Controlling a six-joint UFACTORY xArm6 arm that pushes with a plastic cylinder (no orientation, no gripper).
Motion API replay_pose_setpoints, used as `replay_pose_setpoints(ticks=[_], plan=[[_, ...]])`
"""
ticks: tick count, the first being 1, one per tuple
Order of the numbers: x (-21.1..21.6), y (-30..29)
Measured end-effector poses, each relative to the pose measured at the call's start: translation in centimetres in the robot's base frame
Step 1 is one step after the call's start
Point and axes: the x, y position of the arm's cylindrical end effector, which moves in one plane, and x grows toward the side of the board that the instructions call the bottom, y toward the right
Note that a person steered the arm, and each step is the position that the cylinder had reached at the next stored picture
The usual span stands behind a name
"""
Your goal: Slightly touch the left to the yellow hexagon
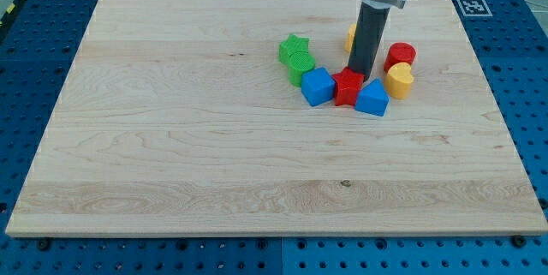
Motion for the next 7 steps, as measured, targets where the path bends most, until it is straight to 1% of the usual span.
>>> replay_pose_setpoints(ticks=[3,5,6,7], plan=[[0.4,0.0],[-2.6,0.0],[-2.6,-0.1],[-3.1,-1.7]])
